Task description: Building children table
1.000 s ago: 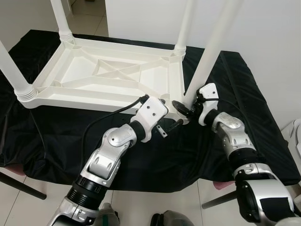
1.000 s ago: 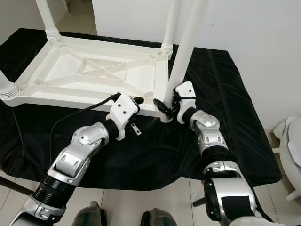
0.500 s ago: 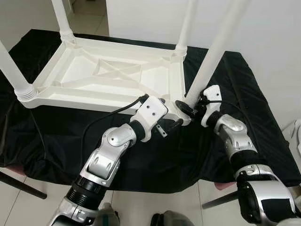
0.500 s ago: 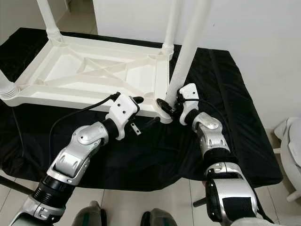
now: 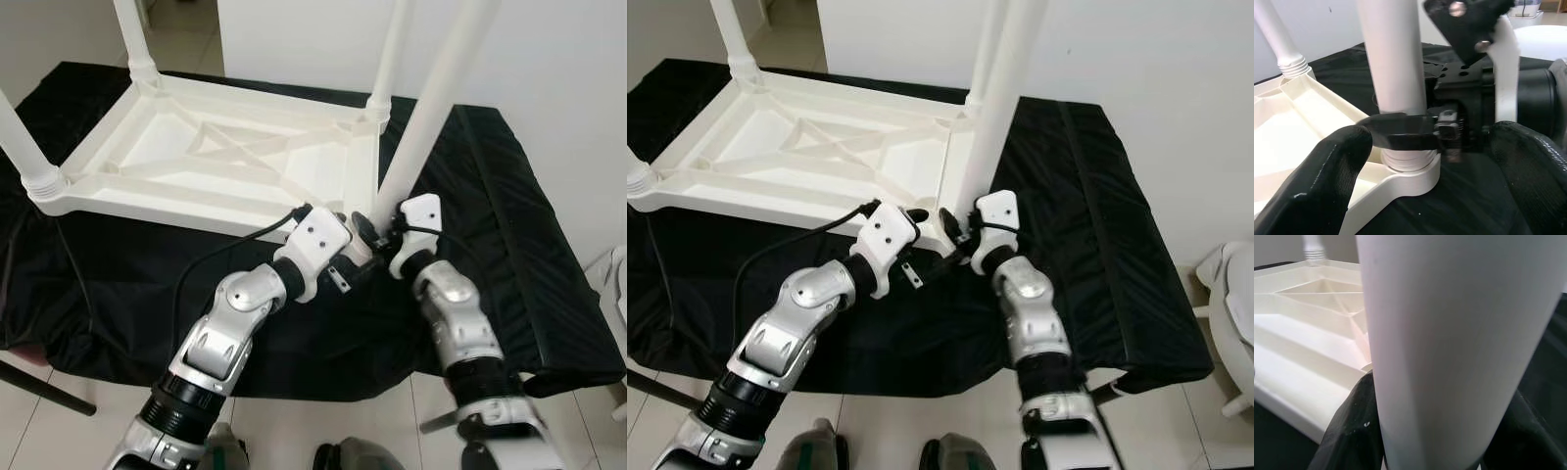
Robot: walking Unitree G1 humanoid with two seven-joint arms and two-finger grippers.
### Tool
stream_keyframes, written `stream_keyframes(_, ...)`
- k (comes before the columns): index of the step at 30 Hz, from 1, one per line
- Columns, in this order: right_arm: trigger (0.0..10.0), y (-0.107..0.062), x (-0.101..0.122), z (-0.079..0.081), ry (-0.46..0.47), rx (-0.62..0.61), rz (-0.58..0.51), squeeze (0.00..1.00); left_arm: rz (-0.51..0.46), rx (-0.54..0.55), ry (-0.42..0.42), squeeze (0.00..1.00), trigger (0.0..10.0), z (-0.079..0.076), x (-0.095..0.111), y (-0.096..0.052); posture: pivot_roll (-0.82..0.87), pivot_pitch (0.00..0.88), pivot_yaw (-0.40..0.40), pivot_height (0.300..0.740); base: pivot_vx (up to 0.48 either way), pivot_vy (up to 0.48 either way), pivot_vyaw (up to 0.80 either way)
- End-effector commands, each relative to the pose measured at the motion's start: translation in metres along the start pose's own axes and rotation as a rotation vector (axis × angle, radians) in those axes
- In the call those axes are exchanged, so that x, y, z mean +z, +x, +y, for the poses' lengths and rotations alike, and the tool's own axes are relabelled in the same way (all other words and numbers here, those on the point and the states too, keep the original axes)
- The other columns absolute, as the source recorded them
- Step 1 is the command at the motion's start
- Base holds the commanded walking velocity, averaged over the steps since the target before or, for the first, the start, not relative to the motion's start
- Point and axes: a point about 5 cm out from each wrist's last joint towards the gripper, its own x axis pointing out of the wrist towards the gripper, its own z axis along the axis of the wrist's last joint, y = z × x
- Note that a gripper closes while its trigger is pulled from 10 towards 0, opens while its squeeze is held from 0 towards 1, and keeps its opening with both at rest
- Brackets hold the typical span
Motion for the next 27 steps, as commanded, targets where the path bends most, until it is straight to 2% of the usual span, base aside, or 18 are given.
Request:
stream_keyframes(1,10.0,0.000,0.005,0.003,0.017,-0.057,-0.019,0.00,0.001,-0.009,-0.005,0.00,10.0,-0.003,0.000,0.000,-0.02,0.000,-0.057,0.740,0.000,0.000,0.00)
stream_keyframes(2,10.0,-0.001,0.006,0.008,0.024,-0.081,-0.023,0.00,0.001,-0.009,-0.005,0.00,10.0,-0.003,0.000,0.000,-0.02,0.000,-0.057,0.740,0.000,0.000,0.00)
stream_keyframes(4,10.0,-0.001,0.006,0.008,0.024,-0.081,-0.023,0.00,0.001,-0.009,-0.005,0.00,10.0,-0.003,0.000,0.000,-0.02,0.000,-0.057,0.740,0.000,0.000,0.00)
stream_keyframes(7,10.0,-0.001,0.007,0.022,0.060,-0.108,-0.012,0.00,0.005,-0.003,-0.008,0.00,10.0,-0.004,0.000,-0.002,0.00,0.000,-0.065,0.740,0.000,0.000,0.00)
stream_keyframes(10,10.0,-0.001,0.006,0.022,0.075,-0.106,-0.004,0.00,0.005,-0.002,-0.009,0.00,10.0,-0.004,0.000,-0.003,0.00,0.000,-0.065,0.740,0.000,0.000,0.00)
stream_keyframes(11,10.0,-0.002,0.005,0.020,0.097,-0.097,0.001,1.00,0.006,0.001,-0.008,0.00,10.0,-0.004,-0.001,-0.003,0.00,0.000,-0.069,0.740,0.000,0.000,0.00)
stream_keyframes(16,10.0,-0.003,0.010,0.012,0.121,-0.042,-0.006,1.00,0.008,0.008,-0.008,0.00,10.0,-0.003,-0.001,-0.003,0.00,0.000,-0.074,0.740,0.000,0.000,0.00)
stream_keyframes(22,10.0,-0.002,0.012,0.000,0.096,0.035,0.001,1.00,0.008,0.010,-0.006,0.00,10.0,-0.003,-0.001,-0.003,0.00,0.000,-0.075,0.740,0.000,0.000,0.00)
stream_keyframes(23,10.0,-0.002,0.011,-0.006,0.069,0.071,0.011,1.00,0.007,0.012,-0.006,0.00,10.0,-0.003,-0.001,-0.004,0.00,0.000,-0.075,0.740,0.000,0.000,0.00)
stream_keyframes(25,10.0,-0.002,0.011,-0.006,0.069,0.071,0.011,1.00,0.007,0.012,-0.006,0.00,10.0,-0.003,-0.001,-0.004,0.00,0.000,-0.075,0.740,0.000,0.000,0.00)
stream_keyframes(26,10.0,-0.004,0.009,-0.011,0.041,0.152,0.028,0.00,0.006,0.014,-0.005,0.00,10.0,-0.002,0.000,-0.004,0.01,0.000,-0.076,0.740,0.000,0.000,0.00)
stream_keyframes(27,10.0,-0.004,0.009,-0.011,0.041,0.152,0.028,0.00,0.006,0.014,-0.005,0.00,10.0,-0.002,0.000,-0.004,0.01,0.000,-0.076,0.740,0.000,0.000,0.00)
